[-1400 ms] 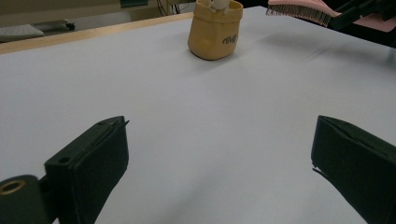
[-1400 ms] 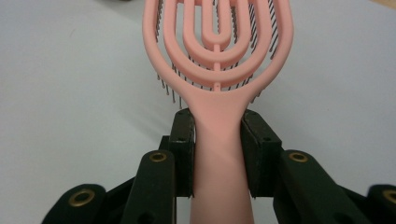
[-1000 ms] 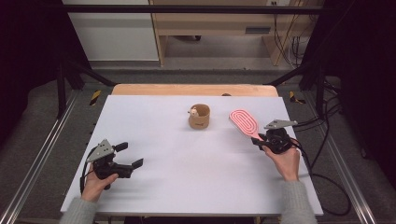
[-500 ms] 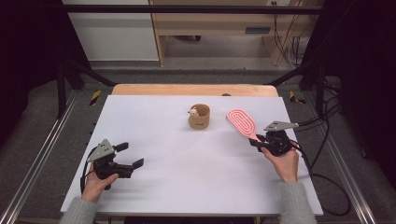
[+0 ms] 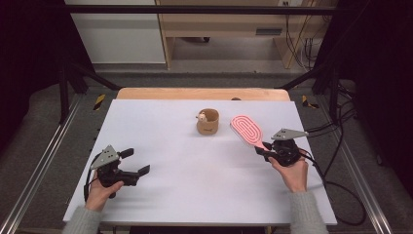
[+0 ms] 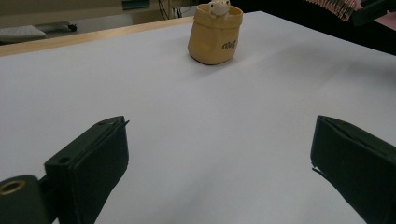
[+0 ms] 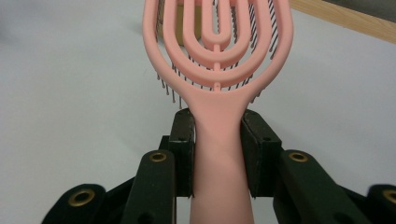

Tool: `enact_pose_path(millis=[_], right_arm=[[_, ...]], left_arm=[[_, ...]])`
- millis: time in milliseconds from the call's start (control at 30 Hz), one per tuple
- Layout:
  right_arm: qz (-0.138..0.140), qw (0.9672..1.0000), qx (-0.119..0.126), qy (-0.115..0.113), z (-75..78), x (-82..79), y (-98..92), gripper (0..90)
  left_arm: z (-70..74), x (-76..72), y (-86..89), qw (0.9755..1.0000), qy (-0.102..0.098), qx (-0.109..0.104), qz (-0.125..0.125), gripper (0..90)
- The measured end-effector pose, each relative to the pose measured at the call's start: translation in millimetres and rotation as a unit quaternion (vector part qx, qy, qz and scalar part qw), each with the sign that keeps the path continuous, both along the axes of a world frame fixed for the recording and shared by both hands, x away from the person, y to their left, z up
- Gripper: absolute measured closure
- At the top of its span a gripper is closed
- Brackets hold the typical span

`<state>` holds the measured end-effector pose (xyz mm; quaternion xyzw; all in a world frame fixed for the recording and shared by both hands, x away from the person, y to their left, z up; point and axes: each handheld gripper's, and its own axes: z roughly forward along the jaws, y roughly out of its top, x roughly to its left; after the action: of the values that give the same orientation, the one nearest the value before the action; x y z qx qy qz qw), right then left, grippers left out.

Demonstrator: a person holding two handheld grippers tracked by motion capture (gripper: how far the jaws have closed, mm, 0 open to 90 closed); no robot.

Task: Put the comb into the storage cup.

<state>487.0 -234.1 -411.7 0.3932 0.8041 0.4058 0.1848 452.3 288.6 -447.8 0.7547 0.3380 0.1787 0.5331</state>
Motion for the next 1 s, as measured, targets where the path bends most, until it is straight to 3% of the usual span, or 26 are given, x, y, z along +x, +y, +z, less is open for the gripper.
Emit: enact_pose_path(millis=[1000], right_arm=[[0.036, 0.9989, 0.018, -0.023, 6.3, -14.6, 26.0, 68.3]], left_arm=[[4.0, -1.9, -8.3, 1.0000, 0.004, -0.005, 0.003, 4.3]])
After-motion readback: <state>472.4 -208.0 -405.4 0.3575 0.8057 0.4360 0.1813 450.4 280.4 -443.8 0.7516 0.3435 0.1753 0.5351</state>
